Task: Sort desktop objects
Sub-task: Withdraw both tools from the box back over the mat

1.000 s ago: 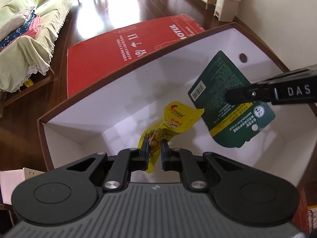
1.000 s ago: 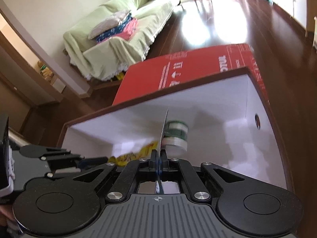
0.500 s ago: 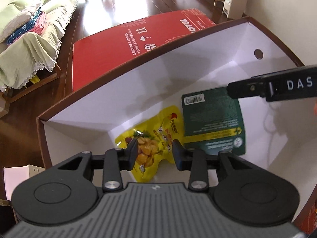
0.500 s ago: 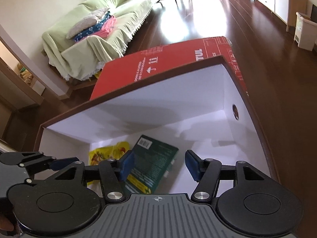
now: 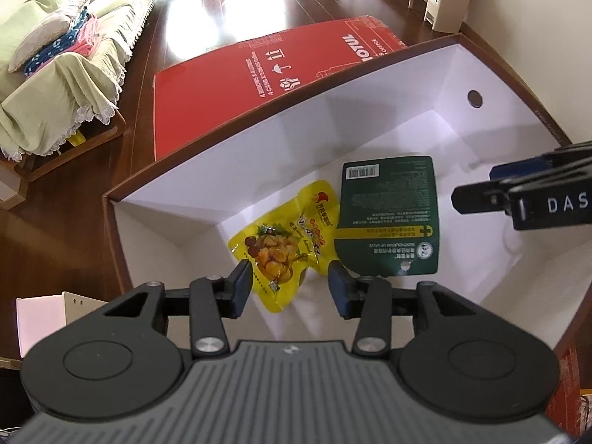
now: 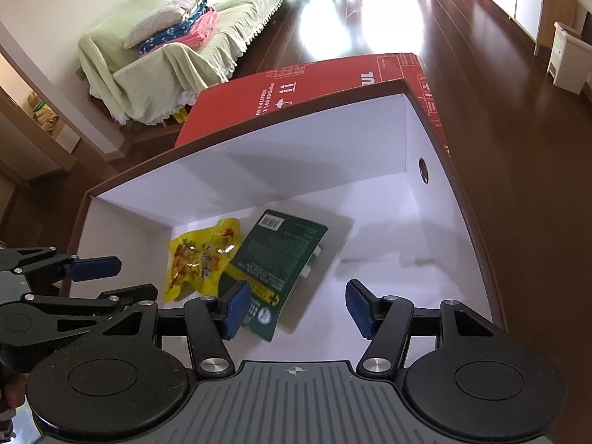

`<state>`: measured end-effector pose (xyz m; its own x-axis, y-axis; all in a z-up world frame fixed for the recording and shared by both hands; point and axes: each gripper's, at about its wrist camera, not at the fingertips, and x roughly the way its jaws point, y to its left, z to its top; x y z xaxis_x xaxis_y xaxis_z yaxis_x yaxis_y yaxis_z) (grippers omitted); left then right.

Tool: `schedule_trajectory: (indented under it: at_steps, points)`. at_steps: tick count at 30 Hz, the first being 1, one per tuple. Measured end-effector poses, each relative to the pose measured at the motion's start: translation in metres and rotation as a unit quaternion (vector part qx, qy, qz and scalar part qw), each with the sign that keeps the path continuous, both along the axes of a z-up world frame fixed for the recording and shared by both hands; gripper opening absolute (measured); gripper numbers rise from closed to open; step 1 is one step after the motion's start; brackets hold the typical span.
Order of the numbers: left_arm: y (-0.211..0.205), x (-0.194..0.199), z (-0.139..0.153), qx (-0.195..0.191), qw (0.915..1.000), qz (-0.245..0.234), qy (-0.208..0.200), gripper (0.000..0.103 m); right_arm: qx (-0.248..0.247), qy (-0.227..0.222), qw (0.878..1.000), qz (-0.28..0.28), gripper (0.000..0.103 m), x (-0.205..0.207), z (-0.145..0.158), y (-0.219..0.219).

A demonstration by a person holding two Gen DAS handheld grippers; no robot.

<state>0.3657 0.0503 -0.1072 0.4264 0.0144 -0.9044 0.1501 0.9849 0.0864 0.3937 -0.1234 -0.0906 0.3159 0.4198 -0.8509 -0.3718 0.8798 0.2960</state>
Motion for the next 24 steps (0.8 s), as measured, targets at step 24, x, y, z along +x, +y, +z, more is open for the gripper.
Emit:
schedule_trajectory:
  at_steps: [24]
  points:
    - [-0.017,-0.057,0.059,0.009,0.9988,0.022,-0.042,0.068,-0.011,-0.07,0.997,0.03,0.088,-0.059,0.048,-0.005]
